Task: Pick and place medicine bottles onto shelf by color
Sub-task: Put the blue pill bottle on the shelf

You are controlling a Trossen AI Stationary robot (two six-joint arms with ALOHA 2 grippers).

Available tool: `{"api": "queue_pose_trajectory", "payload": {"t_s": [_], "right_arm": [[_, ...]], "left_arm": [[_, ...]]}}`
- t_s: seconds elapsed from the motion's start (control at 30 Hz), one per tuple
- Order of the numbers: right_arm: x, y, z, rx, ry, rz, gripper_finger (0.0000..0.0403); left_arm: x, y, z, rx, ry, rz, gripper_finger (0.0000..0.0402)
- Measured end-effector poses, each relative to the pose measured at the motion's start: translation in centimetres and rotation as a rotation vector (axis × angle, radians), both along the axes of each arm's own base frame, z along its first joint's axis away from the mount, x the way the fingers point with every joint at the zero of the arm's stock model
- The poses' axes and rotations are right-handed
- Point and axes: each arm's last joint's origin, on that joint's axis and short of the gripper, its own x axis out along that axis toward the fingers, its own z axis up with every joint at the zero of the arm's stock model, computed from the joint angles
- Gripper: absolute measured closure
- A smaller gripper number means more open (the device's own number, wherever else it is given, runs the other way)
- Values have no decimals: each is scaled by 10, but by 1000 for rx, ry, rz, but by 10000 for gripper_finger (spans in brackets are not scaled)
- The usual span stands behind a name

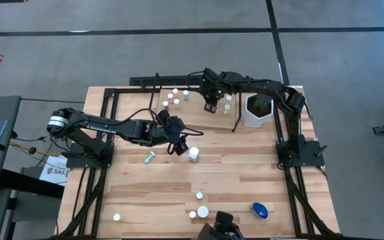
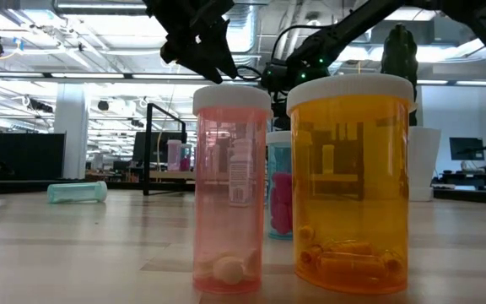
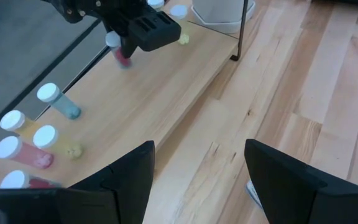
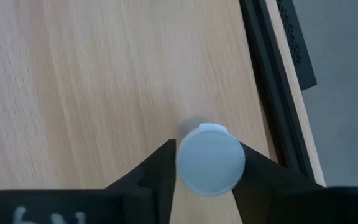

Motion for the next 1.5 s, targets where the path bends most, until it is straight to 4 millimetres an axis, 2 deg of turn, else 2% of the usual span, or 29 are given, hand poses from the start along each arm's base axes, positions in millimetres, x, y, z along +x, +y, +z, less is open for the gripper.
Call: {"api": "queue_pose_trajectory", "payload": {"t_s": [0.2, 0.33, 0.7, 0.83, 1.0, 1.2, 1.3, 1.4, 1.5], "right_arm": [[0, 0, 0, -5, -1, 5, 191], [-1, 1, 7, -13, -5, 9, 171], [-3, 0, 57, 9, 12, -25, 170], [-6, 5, 72, 44, 33, -60, 170], [-9, 15, 85, 89, 75, -89, 170], [-16, 43, 107, 96, 73, -59, 170], [-22, 63, 126, 93, 43, -49, 170], [-29, 89, 144, 100, 16, -39, 170], [-38, 125, 155, 123, 18, 6, 170]], "left_arm": [[0, 0, 0, 0, 0, 0, 164], [0, 0, 0, 0, 0, 0, 164], [-3, 0, -3, -40, 28, 10, 164], [-9, -2, -9, -135, 92, 13, 164], [-25, -8, -19, -272, 231, 103, 164], [-46, -28, -26, -389, 394, 177, 164], [-52, -45, -27, -451, 425, 180, 164], [-56, -65, -27, -484, 415, 163, 164], [-61, -84, -27, -492, 383, 165, 164]]}}
